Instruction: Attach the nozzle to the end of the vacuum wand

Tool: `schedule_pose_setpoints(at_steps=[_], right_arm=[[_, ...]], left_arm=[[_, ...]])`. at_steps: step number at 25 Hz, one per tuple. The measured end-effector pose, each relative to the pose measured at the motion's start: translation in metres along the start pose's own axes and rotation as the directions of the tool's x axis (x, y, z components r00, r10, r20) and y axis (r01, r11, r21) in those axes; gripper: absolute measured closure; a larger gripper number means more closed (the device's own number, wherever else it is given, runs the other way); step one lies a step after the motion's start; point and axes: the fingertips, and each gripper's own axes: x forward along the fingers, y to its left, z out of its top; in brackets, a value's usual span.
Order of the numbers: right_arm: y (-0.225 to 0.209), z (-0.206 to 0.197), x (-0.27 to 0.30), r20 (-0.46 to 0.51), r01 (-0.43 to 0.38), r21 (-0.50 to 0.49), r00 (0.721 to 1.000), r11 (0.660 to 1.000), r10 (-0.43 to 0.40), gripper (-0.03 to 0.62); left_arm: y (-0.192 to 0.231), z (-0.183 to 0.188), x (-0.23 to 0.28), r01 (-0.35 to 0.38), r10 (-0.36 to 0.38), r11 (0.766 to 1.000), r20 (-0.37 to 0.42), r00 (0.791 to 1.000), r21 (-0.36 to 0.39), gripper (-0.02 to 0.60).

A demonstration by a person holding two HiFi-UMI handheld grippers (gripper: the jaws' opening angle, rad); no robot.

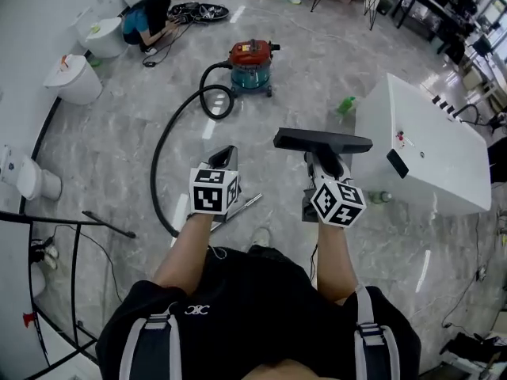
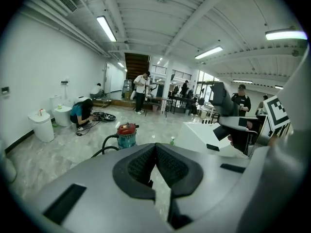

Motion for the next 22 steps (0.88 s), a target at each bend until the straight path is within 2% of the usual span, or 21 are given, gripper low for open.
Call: schedule_pose_setpoints(at_steps=[4,8,10,13,16,19,22], right_arm=[[-0.022,-0.037,0.05,-0.11,-0.01,0.028,0.994,1.0,0.014,0.408],[-0.041,-0.098,0.111,-0.206,-0.021,0.109,0.978,0.994,0.043,0.407],[-0.055,-0.136,0.137,-0.26,-0.014,0.144,0.964,0.989,0.051,0.407],[-0.074,-0.212,0.158,-0.342,0.003,0.208,0.937,0.978,0.07,0.408],[-0.09,-0.287,0.192,-0.367,-0.002,0.279,0.924,0.96,0.109,0.407],[-0.111,-0.368,0.224,-0.392,0.008,0.357,0.909,0.934,0.142,0.407],[-0.134,-0.457,0.243,-0.438,0.03,0.396,0.885,0.918,0.16,0.408]], left_arm=[[0.016,-0.036,0.048,0.003,-0.005,1.0,-0.085,0.996,-0.023,0.572],[0.049,-0.089,0.117,0.031,-0.023,0.999,-0.18,0.983,0.044,0.572],[0.06,-0.126,0.155,0.051,-0.038,0.997,-0.224,0.974,0.053,0.571],[0.063,-0.206,0.199,0.103,-0.081,0.993,-0.316,0.945,0.051,0.571],[0.073,-0.288,0.248,0.153,-0.121,0.987,-0.391,0.912,0.051,0.571],[0.081,-0.372,0.292,0.176,-0.128,0.982,-0.446,0.886,0.068,0.569],[0.086,-0.473,0.33,0.211,-0.125,0.972,-0.525,0.842,0.106,0.566]])
